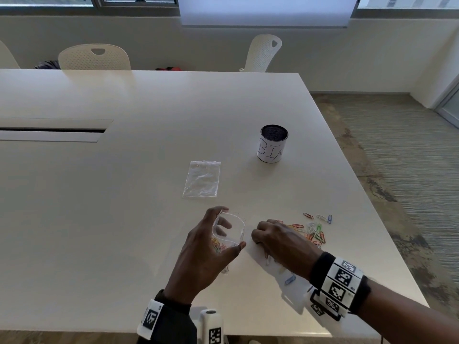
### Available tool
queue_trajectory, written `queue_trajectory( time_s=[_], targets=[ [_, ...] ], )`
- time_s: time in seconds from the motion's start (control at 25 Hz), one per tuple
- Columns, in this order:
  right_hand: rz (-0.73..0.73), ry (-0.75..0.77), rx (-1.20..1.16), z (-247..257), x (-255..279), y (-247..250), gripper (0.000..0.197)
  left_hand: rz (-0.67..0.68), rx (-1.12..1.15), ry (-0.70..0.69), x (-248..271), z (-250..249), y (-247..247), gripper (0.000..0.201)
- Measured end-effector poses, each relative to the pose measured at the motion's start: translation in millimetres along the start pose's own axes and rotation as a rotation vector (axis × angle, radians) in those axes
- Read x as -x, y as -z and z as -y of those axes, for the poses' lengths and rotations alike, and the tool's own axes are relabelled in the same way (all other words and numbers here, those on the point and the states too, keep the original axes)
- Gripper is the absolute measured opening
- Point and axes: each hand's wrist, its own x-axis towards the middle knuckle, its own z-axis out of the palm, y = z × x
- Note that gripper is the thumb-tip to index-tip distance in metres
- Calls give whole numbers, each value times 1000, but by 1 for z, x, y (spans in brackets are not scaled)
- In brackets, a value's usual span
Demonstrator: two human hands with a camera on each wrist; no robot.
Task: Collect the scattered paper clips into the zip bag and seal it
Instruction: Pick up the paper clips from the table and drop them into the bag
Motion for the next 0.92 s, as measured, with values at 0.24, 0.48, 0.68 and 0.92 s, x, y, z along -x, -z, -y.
queue_trajectory(
  time_s=[0.24, 0.48, 0.68, 0.92],
  targets=[
    [-103, -227, -299, -13, -10, 18, 5, -6, -11, -5, 2, 0, 1, 72],
    [-285, -281, -775, 4, -6, 57, 8, -7, -10, -17, 0, 0, 0, 69],
    [-304, -127, -750, 45, -10, 83, 9, 4, -8, -27, -3, -3, -2, 67],
    [-296, -3, -493, 62, -27, 78, 9, -11, 16, -36, -2, -6, -3, 63]
  ],
)
